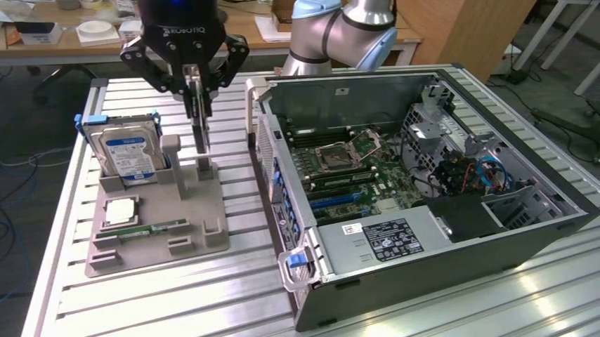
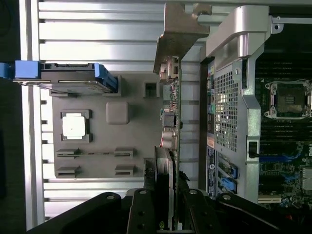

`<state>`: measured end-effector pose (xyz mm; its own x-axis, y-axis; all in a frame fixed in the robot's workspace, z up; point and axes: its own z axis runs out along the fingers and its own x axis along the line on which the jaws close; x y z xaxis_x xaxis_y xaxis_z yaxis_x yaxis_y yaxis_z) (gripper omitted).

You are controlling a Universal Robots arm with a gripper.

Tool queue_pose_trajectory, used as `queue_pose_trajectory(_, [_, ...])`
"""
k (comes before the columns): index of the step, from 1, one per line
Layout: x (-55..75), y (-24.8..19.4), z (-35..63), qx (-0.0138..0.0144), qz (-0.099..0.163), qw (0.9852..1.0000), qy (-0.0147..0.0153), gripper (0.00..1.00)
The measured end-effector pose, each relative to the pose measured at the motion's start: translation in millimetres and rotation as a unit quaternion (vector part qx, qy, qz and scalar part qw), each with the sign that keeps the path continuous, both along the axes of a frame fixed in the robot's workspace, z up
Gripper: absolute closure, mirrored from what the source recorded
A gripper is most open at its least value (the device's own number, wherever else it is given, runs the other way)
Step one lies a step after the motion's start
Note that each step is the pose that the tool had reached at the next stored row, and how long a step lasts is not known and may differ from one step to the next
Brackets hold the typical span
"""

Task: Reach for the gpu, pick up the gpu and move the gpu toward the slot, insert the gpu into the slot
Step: 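Pick up the gpu and move the gpu toward the slot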

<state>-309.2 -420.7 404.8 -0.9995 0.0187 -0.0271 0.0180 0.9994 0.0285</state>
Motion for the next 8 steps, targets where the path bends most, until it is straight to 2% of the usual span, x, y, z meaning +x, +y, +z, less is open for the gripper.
queue_pose_trajectory(8, [15.3, 0.0, -0.2, -0.0007, 0.0, 1.0, 0.0, 0.73])
